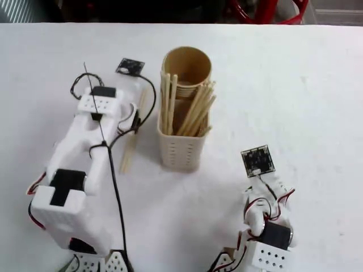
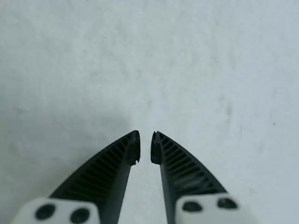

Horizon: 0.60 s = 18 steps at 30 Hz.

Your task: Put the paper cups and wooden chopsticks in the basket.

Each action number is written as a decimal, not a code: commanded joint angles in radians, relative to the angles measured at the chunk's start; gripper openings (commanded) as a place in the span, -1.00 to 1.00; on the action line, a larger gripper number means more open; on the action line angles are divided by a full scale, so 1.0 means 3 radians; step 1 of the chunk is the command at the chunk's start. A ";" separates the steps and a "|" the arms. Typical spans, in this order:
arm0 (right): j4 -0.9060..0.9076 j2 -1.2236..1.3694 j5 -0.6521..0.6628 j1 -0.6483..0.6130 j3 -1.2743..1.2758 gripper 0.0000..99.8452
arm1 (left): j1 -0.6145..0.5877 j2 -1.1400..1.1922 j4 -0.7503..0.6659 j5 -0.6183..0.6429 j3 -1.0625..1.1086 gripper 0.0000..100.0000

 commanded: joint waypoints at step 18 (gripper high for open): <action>0.0013 -0.0018 0.0015 0.0013 0.0031 -0.89 | 0.0033 -0.0013 -0.0532 -0.0107 0.0276 -0.74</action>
